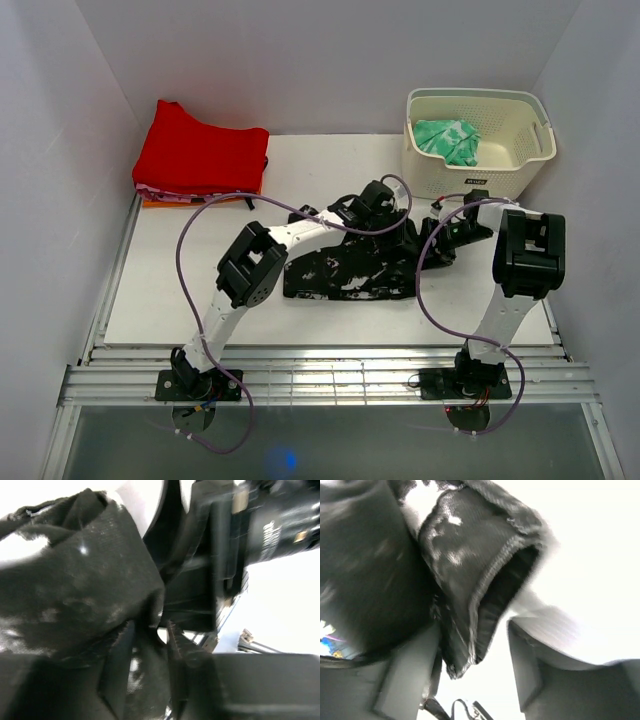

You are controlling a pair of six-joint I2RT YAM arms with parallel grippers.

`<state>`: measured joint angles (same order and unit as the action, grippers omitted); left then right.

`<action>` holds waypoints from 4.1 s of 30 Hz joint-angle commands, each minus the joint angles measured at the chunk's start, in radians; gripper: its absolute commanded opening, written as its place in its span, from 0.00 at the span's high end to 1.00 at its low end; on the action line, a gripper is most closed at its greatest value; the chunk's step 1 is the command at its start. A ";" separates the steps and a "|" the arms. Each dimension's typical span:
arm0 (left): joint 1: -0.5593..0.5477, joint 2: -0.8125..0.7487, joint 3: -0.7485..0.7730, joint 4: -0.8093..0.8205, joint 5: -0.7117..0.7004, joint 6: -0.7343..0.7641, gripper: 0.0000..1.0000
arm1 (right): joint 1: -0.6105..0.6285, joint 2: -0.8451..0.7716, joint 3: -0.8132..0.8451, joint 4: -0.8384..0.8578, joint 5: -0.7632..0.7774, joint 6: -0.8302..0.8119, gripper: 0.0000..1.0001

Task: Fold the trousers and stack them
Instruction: Fold the trousers

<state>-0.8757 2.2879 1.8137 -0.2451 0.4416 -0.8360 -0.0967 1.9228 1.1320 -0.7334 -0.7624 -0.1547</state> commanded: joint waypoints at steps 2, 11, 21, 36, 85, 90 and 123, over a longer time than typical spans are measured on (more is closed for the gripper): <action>0.026 -0.137 -0.060 -0.016 -0.006 0.086 0.50 | -0.041 -0.059 0.115 -0.092 0.139 -0.117 0.27; 0.150 -0.471 -0.264 -0.097 0.100 0.302 0.16 | -0.126 -0.087 0.412 -0.311 0.170 -0.301 0.02; 0.510 -0.725 -0.689 0.030 0.775 0.488 0.26 | 0.075 -0.148 0.396 -0.365 -0.319 -0.275 0.10; 0.598 -0.306 -0.923 0.205 0.709 0.394 0.39 | 0.120 0.179 -0.055 -0.190 -0.237 -0.344 0.01; 0.735 -0.740 -0.718 0.069 0.246 0.507 0.18 | 0.111 -0.470 -0.003 0.273 0.328 0.213 0.09; 0.735 -0.854 -0.872 0.095 0.233 0.433 0.11 | 0.110 -0.461 -0.139 0.267 0.342 0.279 0.10; 0.276 -0.769 -0.840 0.208 -0.095 0.976 0.11 | 0.072 -0.238 -0.278 0.367 0.023 0.334 0.10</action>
<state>-0.6010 1.6020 0.9997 -0.0299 0.3149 0.1741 -0.0219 1.7092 0.8845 -0.2798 -0.7303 0.2432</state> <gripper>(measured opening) 0.893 0.902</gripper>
